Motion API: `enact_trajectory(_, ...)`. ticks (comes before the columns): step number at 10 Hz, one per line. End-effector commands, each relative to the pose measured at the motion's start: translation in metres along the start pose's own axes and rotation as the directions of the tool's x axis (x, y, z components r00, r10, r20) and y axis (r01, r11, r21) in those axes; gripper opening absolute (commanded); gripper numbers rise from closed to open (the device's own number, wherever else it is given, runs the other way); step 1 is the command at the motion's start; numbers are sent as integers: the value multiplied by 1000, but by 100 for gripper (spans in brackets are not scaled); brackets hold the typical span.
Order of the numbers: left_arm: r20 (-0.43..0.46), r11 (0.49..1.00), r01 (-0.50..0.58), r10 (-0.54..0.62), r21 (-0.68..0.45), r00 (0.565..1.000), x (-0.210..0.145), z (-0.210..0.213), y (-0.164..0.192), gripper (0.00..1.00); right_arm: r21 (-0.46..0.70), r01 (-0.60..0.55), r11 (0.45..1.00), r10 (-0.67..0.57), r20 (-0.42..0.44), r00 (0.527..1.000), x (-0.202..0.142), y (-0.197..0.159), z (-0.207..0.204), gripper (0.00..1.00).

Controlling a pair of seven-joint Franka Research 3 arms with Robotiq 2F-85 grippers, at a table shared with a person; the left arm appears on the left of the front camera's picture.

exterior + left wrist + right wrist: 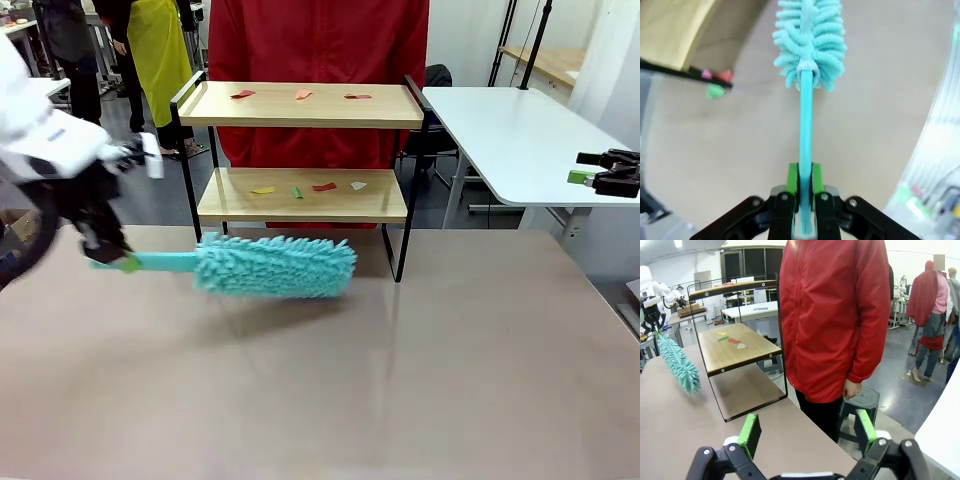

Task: Clean the shelf.
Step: Clean the specific section of the Shelf indicated by the human with the Duster.

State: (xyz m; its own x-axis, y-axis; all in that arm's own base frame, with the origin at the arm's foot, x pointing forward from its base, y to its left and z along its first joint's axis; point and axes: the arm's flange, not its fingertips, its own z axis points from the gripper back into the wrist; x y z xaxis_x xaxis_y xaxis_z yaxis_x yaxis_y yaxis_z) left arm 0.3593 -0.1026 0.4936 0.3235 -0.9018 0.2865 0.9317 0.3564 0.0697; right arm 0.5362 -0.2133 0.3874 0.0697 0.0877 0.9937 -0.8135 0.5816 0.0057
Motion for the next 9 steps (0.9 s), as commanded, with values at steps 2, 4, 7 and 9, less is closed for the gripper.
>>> enact_trajectory(2, -62, 987, 146, -150, -69, 987, -34, 85, 8, 13, -15, 12, 1000, -12, -10, 1000, 8, 1, -2, 100)
enact_trajectory(4, -171, 975, 192, -210, -115, 963, -51, 134, 7, 13, -15, 12, 1000, -12, -10, 1000, 8, 1, -2, 100)
enact_trajectory(7, -348, 952, 276, -305, -132, 887, -53, 204, 12, 13, -15, 12, 1000, -12, -10, 1000, 8, 1, -2, 100)
enact_trajectory(9, -418, 924, 343, -383, -172, 824, -45, 237, 22, 13, -15, 12, 1000, -12, -10, 1000, 8, 1, -2, 100)
